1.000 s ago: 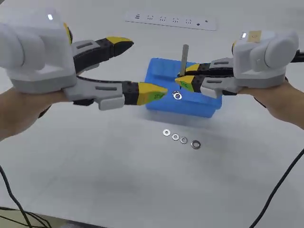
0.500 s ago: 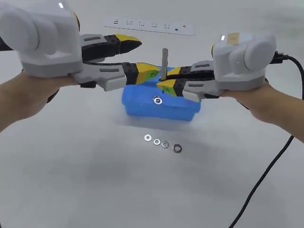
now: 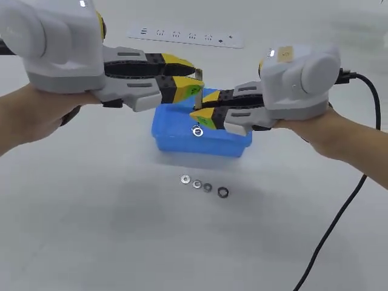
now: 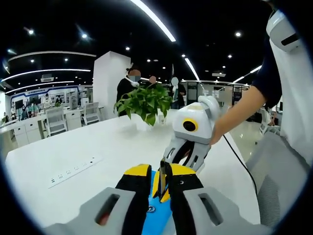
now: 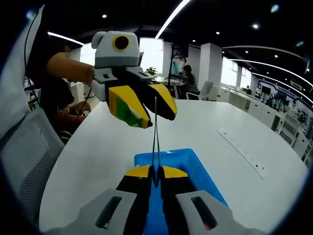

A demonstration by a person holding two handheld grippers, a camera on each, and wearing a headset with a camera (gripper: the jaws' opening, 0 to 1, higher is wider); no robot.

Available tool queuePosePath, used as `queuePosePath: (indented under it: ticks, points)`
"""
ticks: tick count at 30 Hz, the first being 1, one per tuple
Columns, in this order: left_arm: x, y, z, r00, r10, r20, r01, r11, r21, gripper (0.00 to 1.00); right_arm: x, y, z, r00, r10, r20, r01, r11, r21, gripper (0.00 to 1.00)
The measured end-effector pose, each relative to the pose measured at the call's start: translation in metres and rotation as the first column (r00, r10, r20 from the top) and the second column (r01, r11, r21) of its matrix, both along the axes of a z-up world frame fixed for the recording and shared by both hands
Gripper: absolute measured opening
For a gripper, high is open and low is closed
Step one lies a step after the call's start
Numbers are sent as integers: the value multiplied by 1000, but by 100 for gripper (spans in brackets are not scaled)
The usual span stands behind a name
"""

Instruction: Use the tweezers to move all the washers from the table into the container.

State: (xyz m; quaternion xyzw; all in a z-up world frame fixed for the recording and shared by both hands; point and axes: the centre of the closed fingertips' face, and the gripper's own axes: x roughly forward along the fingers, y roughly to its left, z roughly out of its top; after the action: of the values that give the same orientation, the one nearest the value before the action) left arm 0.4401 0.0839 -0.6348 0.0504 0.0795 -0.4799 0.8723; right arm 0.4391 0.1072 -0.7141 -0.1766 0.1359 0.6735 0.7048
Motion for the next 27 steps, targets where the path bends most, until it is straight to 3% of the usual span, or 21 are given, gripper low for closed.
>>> queuePosePath:
  ticks: [2, 7, 9, 13, 16, 22, 23, 27]
  points:
    - [-1, -2, 2, 1000, -19, 8, 19, 1000, 0, 8, 0, 0, -1, 1000, 1, -1, -1, 1000, -3, 8]
    - [-3, -4, 2, 999, -52, 15, 52, 999, 16, 7, 1, -2, -2, 1000, 0, -1, 0, 1000, -3, 8]
    - [-8, -9, 4, 995, -89, 46, 88, 996, 23, 6, -1, -1, 1, 1000, 5, 6, -5, 1000, 2, 8]
    - [-6, -14, 4, 993, -76, 91, 70, 995, 70, 5, -1, 1, 1, 1000, 7, 21, -7, 1000, -7, 9]
    - [-4, -13, 5, 992, -73, 100, 66, 995, 76, 4, 2, 0, 2, 1000, -1, 24, 2, 1000, -8, 9]
    - [2, -7, 8, 994, -66, 92, 61, 996, 58, 5, 2, -1, 6, 1000, -2, 17, 3, 1000, -2, 8]
    - [2, -6, 7, 996, -75, 57, 74, 997, 26, 5, 2, -1, 6, 1000, 0, 22, 0, 1000, -3, 8]
    - [2, -9, 6, 995, -74, 65, 72, 997, 34, 6, 0, 1, 6, 1000, 11, 27, -11, 1000, -13, 8]
